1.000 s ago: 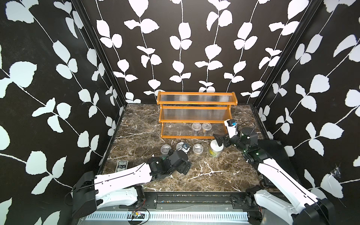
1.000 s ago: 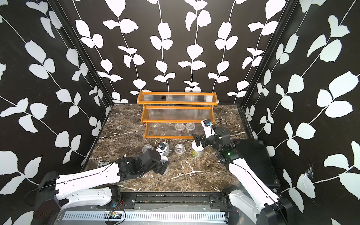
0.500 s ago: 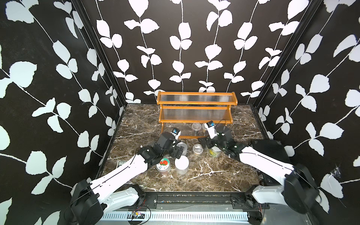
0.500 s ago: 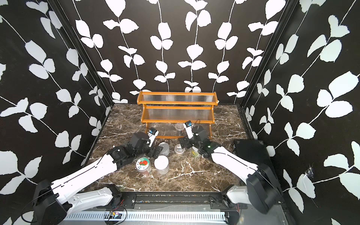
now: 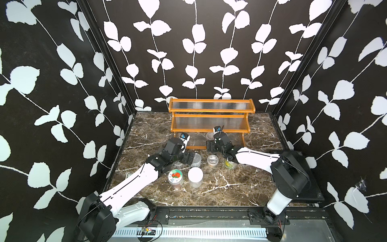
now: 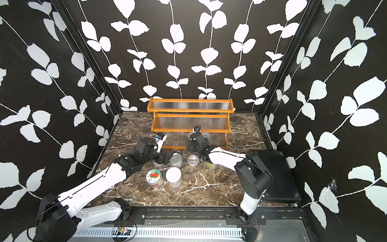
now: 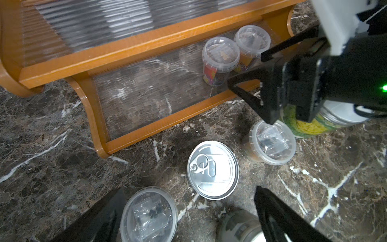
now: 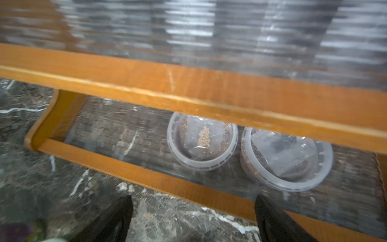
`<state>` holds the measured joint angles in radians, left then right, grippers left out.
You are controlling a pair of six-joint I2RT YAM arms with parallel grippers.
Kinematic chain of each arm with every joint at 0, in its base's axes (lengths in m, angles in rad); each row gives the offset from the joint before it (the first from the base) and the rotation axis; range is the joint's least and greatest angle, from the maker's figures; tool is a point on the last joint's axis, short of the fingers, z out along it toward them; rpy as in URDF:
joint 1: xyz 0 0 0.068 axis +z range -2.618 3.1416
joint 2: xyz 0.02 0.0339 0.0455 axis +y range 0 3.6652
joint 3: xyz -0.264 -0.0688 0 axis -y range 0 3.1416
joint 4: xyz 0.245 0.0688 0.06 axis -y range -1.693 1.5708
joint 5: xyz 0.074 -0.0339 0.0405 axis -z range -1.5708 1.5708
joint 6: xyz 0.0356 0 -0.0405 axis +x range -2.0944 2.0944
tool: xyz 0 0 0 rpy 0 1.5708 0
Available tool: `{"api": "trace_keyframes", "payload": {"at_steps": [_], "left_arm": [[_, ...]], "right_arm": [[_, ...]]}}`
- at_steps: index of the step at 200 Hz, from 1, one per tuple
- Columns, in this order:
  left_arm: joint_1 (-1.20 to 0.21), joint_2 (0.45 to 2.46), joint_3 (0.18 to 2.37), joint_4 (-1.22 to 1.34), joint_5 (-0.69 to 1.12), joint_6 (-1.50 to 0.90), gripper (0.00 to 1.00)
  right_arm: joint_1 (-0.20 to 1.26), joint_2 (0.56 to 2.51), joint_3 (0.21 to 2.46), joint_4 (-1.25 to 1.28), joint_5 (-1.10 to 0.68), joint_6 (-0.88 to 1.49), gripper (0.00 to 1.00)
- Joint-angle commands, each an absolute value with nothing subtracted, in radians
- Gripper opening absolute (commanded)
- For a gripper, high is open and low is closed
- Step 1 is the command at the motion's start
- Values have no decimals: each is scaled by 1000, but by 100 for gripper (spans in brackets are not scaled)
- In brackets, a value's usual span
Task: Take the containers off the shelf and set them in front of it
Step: 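Pick up a container from the shelf.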
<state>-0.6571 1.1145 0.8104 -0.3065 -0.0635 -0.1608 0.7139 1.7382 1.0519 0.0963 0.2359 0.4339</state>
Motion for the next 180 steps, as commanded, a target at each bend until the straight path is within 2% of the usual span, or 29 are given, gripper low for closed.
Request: {"api": "trace_keyframes", "payload": {"at_steps": [1, 180], "left_arm": [[-647, 1116, 790, -280, -54, -166, 99], [-635, 1117, 739, -254, -23, -176, 99]], "right_arm": [[718, 1779, 1132, 128, 276, 467, 93], [686, 1981, 1276, 224, 377, 419, 91]]}}
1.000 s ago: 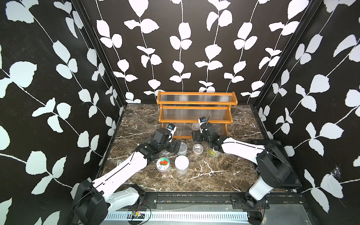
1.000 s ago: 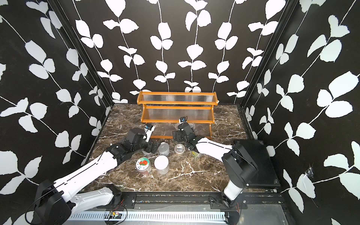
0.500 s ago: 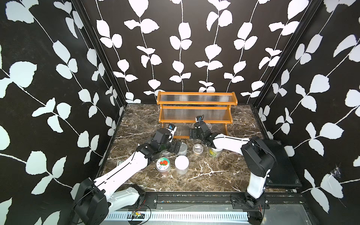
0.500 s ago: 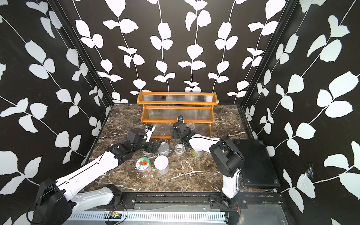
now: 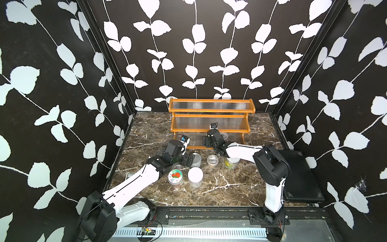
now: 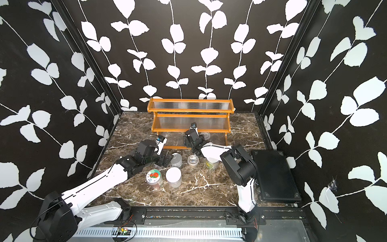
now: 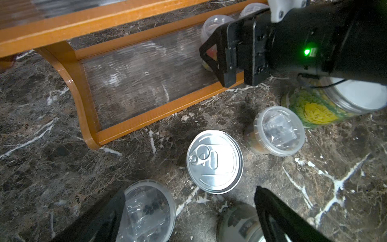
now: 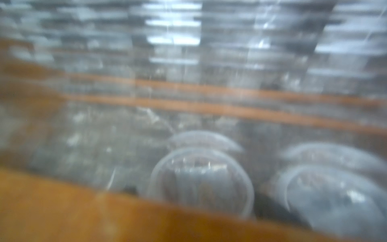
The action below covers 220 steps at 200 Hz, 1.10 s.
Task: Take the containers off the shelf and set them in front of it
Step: 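Pick up a container from the shelf.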
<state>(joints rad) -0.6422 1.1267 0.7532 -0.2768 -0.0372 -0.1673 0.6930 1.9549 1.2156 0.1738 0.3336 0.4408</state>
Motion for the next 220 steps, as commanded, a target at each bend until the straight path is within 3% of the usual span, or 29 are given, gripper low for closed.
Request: {"api": "trace_keyframes", "payload": {"at_steps": [1, 51, 97, 132, 220], "left_arm": [[-635, 1118, 739, -254, -23, -176, 99], [-635, 1127, 741, -248, -12, -180, 99], [-635, 1136, 742, -245, -7, -181, 99], [-635, 1151, 745, -239, -5, -180, 99], [-629, 1176, 778, -247, -9, -156, 99]], "right_arm": [[685, 1981, 1277, 224, 378, 419, 91], [676, 2018, 1305, 229, 390, 400, 86], [669, 2010, 1297, 286, 362, 378, 72], [668, 1981, 1265, 299, 322, 378, 67], [672, 1855, 1127, 314, 214, 304, 62]]}}
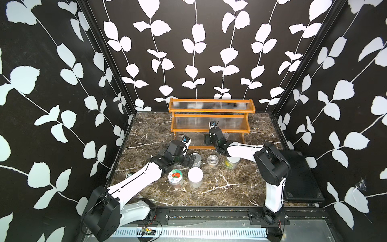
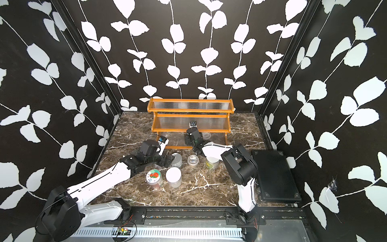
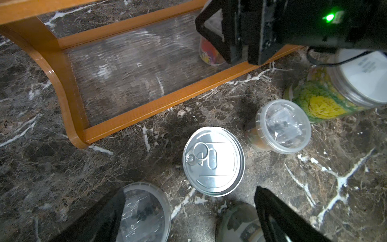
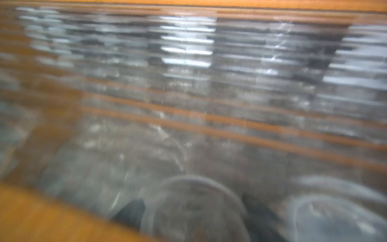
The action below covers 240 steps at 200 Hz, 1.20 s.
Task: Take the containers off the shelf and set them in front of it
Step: 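Pick up a container from the shelf, then place the container at the center of the board.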
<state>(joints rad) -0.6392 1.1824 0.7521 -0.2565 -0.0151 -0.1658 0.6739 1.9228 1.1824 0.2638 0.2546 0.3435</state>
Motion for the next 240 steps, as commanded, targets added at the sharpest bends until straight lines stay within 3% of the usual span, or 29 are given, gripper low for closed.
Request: {"api": "trace_keyframes", "payload": {"at_steps": [1, 115, 240], "left_arm": [[-629, 1176, 778, -247, -9, -155, 99], [-603, 1199, 823, -289, 3, -130, 99], [-569, 1214, 847, -297, 22, -121, 99]], "right_arm": [[673, 1852, 1125, 314, 213, 302, 62], [702, 1608, 930, 248, -10, 243, 60], [806, 1105, 649, -21, -354, 2, 59]]}}
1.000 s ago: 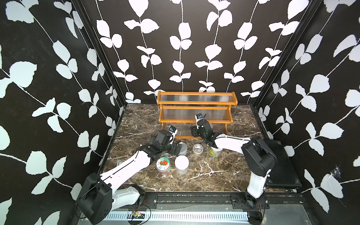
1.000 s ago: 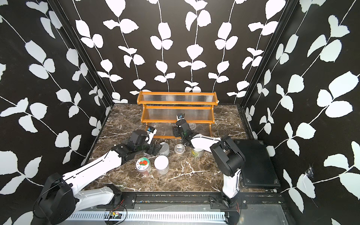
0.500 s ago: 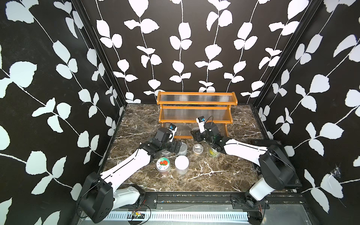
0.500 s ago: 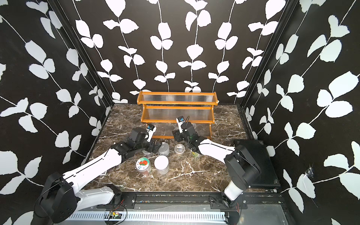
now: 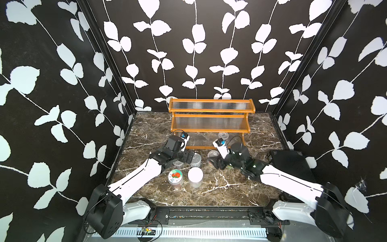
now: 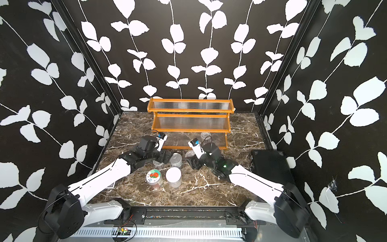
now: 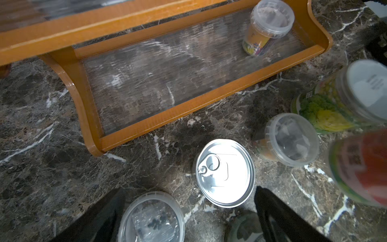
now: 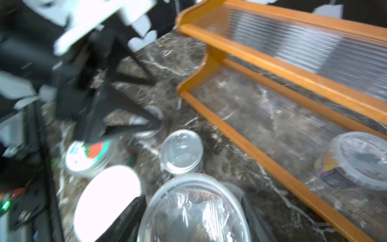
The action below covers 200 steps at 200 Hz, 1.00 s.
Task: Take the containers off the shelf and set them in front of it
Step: Place the container at the center of the board.
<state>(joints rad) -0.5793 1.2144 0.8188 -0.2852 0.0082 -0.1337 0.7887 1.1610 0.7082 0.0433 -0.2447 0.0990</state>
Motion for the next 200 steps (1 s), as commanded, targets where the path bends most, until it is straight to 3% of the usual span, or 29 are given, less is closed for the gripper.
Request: {"api": "trace_keyframes", "payload": {"at_steps": [1, 76, 151, 200], "left_arm": [[-569, 1214, 847, -297, 22, -121, 99], [-565, 1229, 869, -310, 29, -117, 99], [-563, 1221, 864, -319, 32, -115, 99], [-563, 1230, 859, -312, 38, -115, 99]], "right_arm": [[807, 1102, 646, -21, -357, -1, 59], [870, 1133, 503, 27, -331, -156, 59], [887, 1273, 445, 242, -279, -101, 59], [886, 1307, 429, 284, -257, -102, 66]]}}
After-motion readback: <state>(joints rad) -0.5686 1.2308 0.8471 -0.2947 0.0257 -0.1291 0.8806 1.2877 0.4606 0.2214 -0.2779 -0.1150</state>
